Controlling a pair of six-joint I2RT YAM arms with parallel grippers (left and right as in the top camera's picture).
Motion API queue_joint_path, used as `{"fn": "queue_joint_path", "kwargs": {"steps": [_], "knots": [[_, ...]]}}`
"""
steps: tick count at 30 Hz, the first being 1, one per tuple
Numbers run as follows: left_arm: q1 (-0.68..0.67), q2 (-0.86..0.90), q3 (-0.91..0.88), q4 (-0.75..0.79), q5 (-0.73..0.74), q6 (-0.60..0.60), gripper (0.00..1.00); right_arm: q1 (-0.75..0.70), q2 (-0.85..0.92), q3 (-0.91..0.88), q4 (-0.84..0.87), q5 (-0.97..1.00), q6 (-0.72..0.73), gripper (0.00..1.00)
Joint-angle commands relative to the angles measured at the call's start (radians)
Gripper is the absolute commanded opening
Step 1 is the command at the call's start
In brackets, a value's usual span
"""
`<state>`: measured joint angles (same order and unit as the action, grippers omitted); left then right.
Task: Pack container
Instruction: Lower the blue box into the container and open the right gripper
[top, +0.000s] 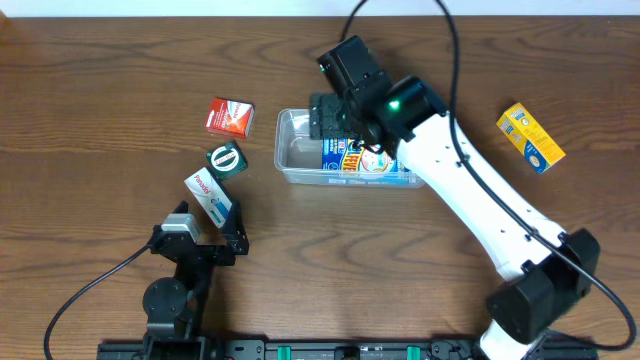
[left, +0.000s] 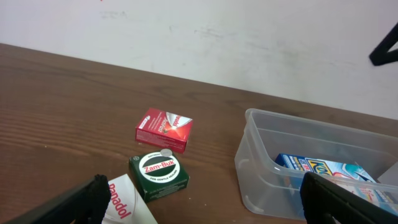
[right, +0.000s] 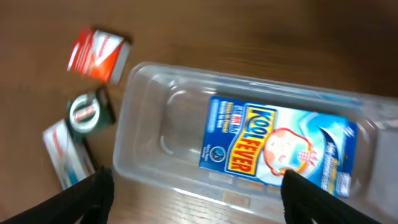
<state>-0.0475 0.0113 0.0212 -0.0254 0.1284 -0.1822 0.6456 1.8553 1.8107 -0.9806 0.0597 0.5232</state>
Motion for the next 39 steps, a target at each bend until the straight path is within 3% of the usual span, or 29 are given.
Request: {"fn": "queue_joint_path", "kwargs": {"steps": [1,2,5,16,19,22,29,39], "knots": [[0.004,-0.001,-0.017,-0.033,0.02,0.01,0.98,0.009,0.072,-0.005,0.002,-0.076,-0.165,0.77],[0.004,-0.001,-0.017,-0.033,0.02,0.01,0.98,0.009,0.088,-0.005,0.004,-0.075,-0.172,0.73],[0.004,-0.001,-0.017,-0.033,0.02,0.009,0.98,0.009,0.151,-0.005,0.021,-0.074,-0.192,0.49],[0.004,-0.001,-0.017,-0.033,0.02,0.01,0.98,0.008,0.332,-0.005,0.09,-0.064,-0.207,0.24],[0.004,-0.001,-0.017,-0.033,0.02,0.01,0.98,0.008,0.351,-0.005,0.106,-0.064,-0.207,0.23],[0.004,-0.001,-0.017,-0.033,0.02,0.01,0.98,0.008,0.356,-0.005,0.122,-0.063,-0.207,0.36],[0.004,-0.001,-0.017,-0.033,0.02,0.01,0.98,0.008,0.356,-0.006,0.136,-0.01,-0.206,0.45],[0.004,-0.001,-0.017,-0.033,0.02,0.01,0.98,0.008,0.356,-0.008,0.132,0.049,-0.211,0.45]]}}
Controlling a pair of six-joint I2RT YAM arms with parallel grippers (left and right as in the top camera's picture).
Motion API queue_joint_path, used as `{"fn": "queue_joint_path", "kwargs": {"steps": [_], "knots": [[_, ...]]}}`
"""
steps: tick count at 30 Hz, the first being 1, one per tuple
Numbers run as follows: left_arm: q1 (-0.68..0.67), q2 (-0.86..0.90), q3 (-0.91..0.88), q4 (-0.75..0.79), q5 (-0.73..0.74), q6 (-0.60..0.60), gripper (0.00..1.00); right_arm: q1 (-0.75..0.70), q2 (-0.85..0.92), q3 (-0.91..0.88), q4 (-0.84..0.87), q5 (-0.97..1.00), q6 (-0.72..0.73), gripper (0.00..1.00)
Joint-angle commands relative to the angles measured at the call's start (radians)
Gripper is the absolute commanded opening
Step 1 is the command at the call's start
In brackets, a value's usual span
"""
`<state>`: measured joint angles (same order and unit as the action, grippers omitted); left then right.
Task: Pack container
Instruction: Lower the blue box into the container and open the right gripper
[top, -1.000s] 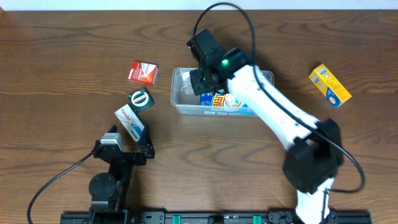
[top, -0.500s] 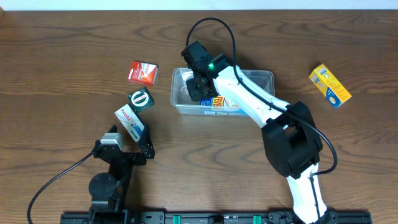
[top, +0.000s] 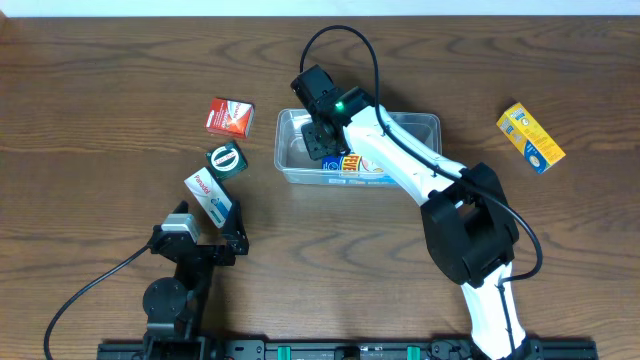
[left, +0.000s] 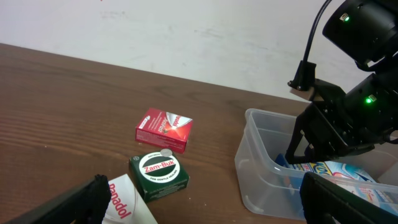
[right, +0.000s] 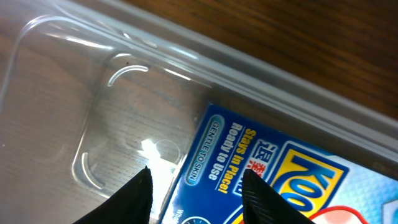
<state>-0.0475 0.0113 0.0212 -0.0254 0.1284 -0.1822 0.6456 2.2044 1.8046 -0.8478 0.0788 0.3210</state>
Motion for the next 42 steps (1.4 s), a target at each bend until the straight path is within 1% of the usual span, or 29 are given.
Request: {"fn": "queue_joint_path", "kwargs": {"steps": [1,3,7,11,15,19,21,27,33,42], "knots": [[0.004,-0.001,-0.017,-0.033,0.02,0.01,0.98,0.009,0.007,-0.003,-0.001,0.03,-0.013,0.48],[0.004,-0.001,-0.017,-0.033,0.02,0.01,0.98,0.011,0.008,-0.008,0.001,0.031,-0.016,0.55],[0.004,-0.001,-0.017,-0.033,0.02,0.01,0.98,0.018,0.008,-0.029,0.003,0.046,-0.023,0.63],[0.004,-0.001,-0.017,-0.033,0.02,0.01,0.98,0.022,0.008,-0.043,0.002,0.053,-0.009,0.64],[0.004,-0.001,-0.017,-0.033,0.02,0.01,0.98,0.023,0.008,-0.053,-0.01,0.076,0.094,0.65],[0.004,-0.001,-0.017,-0.033,0.02,0.01,0.98,0.023,0.008,-0.054,-0.026,0.082,0.186,0.72],[0.004,-0.001,-0.017,-0.033,0.02,0.01,0.98,0.023,0.008,-0.054,-0.032,0.082,0.227,0.78],[0.004,-0.001,-0.017,-0.033,0.02,0.01,0.98,0.023,0.008,-0.055,-0.046,0.083,0.298,0.88],[0.004,-0.001,-0.017,-0.033,0.02,0.009,0.98,0.023,0.008,-0.055,-0.066,0.098,0.372,0.92],[0.004,-0.001,-0.017,-0.033,0.02,0.01,0.98,0.023,0.008,-0.059,-0.088,0.106,0.352,0.94]]}}
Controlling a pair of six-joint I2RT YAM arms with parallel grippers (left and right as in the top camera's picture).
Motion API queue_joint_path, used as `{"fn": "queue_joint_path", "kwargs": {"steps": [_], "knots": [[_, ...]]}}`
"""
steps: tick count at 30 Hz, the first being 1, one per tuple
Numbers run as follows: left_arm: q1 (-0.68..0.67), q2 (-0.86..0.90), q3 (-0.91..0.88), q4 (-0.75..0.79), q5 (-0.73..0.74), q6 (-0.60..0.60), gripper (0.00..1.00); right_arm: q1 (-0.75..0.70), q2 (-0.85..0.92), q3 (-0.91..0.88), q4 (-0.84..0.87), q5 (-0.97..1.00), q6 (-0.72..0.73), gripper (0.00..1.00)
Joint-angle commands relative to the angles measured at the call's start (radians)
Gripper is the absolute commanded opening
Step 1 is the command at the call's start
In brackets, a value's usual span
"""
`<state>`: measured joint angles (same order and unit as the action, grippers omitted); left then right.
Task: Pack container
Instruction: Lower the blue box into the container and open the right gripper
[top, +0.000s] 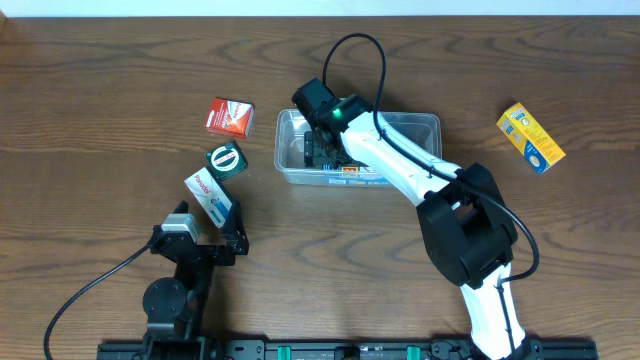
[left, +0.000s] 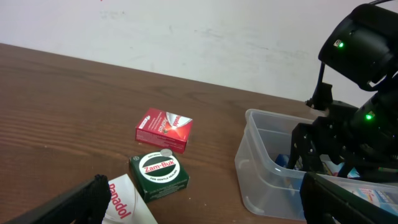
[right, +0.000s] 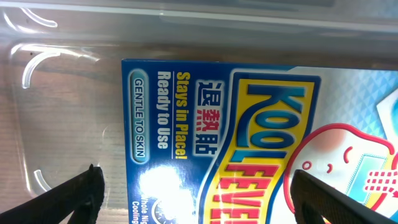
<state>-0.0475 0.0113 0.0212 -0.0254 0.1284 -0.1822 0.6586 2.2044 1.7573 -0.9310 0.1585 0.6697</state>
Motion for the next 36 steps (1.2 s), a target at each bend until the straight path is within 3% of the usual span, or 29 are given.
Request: {"fn": "queue_joint_path", "kwargs": {"steps": [1,36], "knots": [[0.004,-0.001,-0.017,-0.033,0.02,0.01,0.98,0.01,0.008,-0.014,-0.005,0.027,-0.005,0.94],[0.004,-0.001,-0.017,-0.033,0.02,0.01,0.98,-0.064,0.008,-0.038,-0.037,0.062,-0.111,0.96]]}}
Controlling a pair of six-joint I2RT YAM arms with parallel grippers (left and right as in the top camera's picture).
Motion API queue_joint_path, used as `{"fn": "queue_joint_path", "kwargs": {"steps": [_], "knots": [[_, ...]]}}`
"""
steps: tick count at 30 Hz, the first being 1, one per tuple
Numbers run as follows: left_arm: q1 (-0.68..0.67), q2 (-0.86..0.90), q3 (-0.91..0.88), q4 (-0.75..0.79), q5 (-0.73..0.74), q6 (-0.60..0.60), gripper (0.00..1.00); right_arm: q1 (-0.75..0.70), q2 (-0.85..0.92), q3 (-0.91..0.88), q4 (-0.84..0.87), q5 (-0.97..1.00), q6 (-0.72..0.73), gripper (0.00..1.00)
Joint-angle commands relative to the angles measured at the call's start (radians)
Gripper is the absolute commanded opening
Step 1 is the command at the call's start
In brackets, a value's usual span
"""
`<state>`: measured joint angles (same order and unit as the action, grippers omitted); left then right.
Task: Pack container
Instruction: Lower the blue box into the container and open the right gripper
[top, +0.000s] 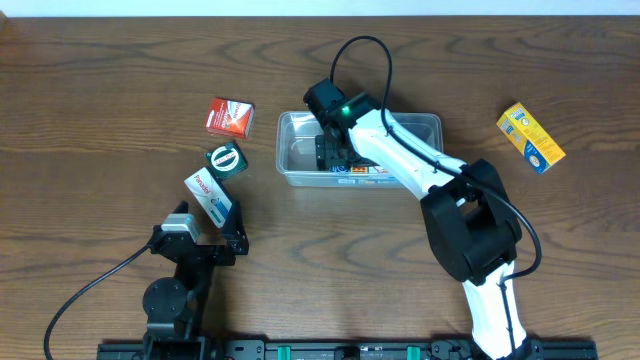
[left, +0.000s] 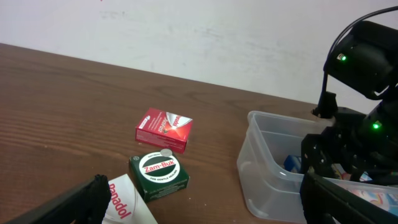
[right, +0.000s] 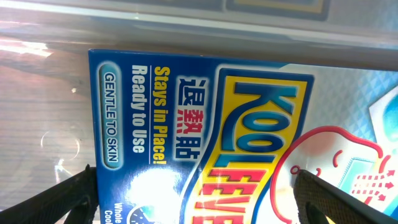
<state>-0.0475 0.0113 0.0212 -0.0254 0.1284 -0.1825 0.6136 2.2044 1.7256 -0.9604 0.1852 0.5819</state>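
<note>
A clear plastic container (top: 425, 120) stands mid-table. A blue Kool Fever box (right: 217, 124) lies flat inside it. My right gripper (right: 199, 202) is down in the container's left half (top: 333, 152), close over the box. It is open, one finger past the box's left edge and the other far right. A red box (top: 230, 116), a green Zam-Buk box (top: 226, 160) and a white Panadol box (top: 210, 195) lie on the table left of the container. My left gripper (left: 205, 208) rests open near the front edge, just behind the Panadol box.
A yellow box (top: 531, 137) lies far right on the wooden table (top: 100, 80). The right arm reaches from the front right across to the container. The left wrist view shows the container's near wall (left: 267, 168) with a white wall behind the table.
My right gripper sits closer over the Kool Fever box, which fills more of its view. The container has shifted slightly to the right. The left arm has not moved.
My right gripper was open high above the container, with the Kool Fever box lying inside. Then it was low at the container's left end, then close over the box's left part, and now nearer still. The loose boxes and left arm stayed put.
</note>
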Motion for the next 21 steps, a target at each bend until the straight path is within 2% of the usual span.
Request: {"fn": "queue_joint_path", "kwargs": {"steps": [1,12,21], "knots": [[0.004,-0.001,-0.017,-0.033,0.02,0.01,0.98,-0.021,0.008,-0.006,-0.009,0.036,-0.023,0.97],[0.004,-0.001,-0.017,-0.033,0.02,0.01,0.98,-0.024,0.008,-0.005,-0.011,0.035,-0.036,0.99],[0.004,-0.001,-0.017,-0.033,0.02,0.01,0.98,-0.024,-0.045,0.072,-0.057,-0.023,-0.094,0.99]]}}
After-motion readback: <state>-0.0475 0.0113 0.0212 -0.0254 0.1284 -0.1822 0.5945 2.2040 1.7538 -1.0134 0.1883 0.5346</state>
